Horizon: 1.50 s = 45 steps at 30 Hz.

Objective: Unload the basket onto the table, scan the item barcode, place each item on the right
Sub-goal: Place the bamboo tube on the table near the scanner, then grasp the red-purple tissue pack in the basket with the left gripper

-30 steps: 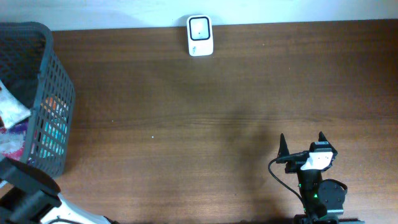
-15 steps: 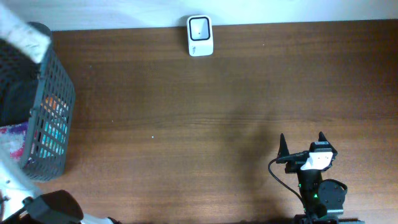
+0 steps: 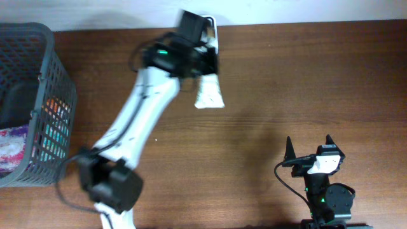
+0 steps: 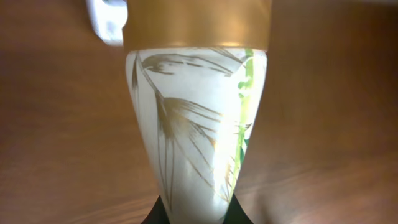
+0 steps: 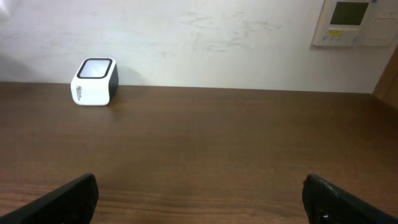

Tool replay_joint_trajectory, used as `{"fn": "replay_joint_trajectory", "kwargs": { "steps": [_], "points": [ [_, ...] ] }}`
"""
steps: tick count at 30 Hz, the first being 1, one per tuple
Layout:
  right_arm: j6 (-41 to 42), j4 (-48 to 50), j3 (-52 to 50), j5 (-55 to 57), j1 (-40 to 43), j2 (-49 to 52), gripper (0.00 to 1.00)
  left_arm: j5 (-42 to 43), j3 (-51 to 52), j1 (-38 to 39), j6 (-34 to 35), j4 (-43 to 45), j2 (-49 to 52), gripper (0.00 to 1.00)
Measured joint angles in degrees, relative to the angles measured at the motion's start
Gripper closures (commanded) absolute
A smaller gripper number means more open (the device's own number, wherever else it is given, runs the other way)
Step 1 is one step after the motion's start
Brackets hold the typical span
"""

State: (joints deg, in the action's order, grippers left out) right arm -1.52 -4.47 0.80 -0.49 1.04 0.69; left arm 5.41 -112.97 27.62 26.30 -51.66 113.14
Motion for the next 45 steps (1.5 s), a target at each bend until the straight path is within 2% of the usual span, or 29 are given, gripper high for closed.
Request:
{"fn": "replay_joint_trajectory", "kwargs": {
  "steps": [3, 9, 10, 12, 14, 19, 24, 26, 28, 29, 30, 31, 34, 37, 41, 45],
  "points": [
    [-0.02, 0.00, 0.00, 0.00, 0.00, 0.00, 0.01, -0.74, 0.39, 6.05, 1.44, -0.04, 8.76, 1.00],
    [0.02, 0.00, 0.00, 0.00, 0.00, 0.00, 0.01, -1.88, 0.48, 9.42, 6.10, 7.06, 16.55, 0.99],
    [-0.02, -0.02, 0.00, 0.00, 0.00, 0.00, 0.01, -2.62, 0.48, 9.84, 6.75, 7.17, 17.53, 0.94],
    [0.00, 0.00, 0.00, 0.00, 0.00, 0.00, 0.01, -4.72, 0.48, 10.78, 7.69, 7.39, 19.85, 0.72],
    [0.00, -0.02, 0.00, 0.00, 0.00, 0.00, 0.01, -5.53, 0.48, 11.37, 8.33, 8.72, 22.10, 0.55],
    [0.00, 0.00, 0.00, 0.00, 0.00, 0.00, 0.01, -6.10, 0.28, 11.43, 8.87, 11.80, 22.36, 0.51],
    [-0.02, -0.02, 0.00, 0.00, 0.00, 0.00, 0.01, -6.10, -0.17, 8.24, 7.48, 8.59, 18.84, 0.50],
    [0.00, 0.00, 0.00, 0.00, 0.00, 0.00, 0.01, -6.08, -0.17, 5.27, 4.87, 7.93, 12.31, 0.50],
    [-0.02, -0.02, 0.00, 0.00, 0.00, 0.00, 0.01, -6.14, -0.50, 0.92, 2.36, 5.55, 1.60, 0.47],
    [-0.02, -0.02, 0.00, 0.00, 0.00, 0.00, 0.02, -6.25, -1.05, -1.81, 1.64, 4.52, -4.07, 0.18],
    [0.00, -0.02, 0.00, 0.00, 0.00, 0.00, 0.01, -6.54, -1.31, -4.83, 1.14, 3.96, -9.14, 0.04],
    [-0.02, -0.02, 0.00, 0.00, 0.00, 0.00, 0.01, -7.58, -1.36, -7.23, 0.61, 3.67, -12.11, 0.00],
    [-0.04, 0.00, 0.00, 0.00, 0.00, 0.00, 0.01, -16.41, -1.38, -20.46, 0.26, 3.48, -21.09, 0.00],
    [0.00, -0.02, 0.00, 0.00, 0.00, 0.00, 0.02, -27.56, -1.38, -32.22, -0.59, 2.08, -24.92, 0.01],
    [0.02, -0.02, 0.00, 0.00, 0.00, 0.00, 0.01, -34.80, -1.29, -46.82, -1.14, 0.24, -21.53, 0.01],
    [0.02, 0.00, 0.00, 0.00, 0.00, 0.00, 0.01, -33.33, -1.09, -54.34, -1.31, -3.54, -13.66, 0.00]
  ]
}}
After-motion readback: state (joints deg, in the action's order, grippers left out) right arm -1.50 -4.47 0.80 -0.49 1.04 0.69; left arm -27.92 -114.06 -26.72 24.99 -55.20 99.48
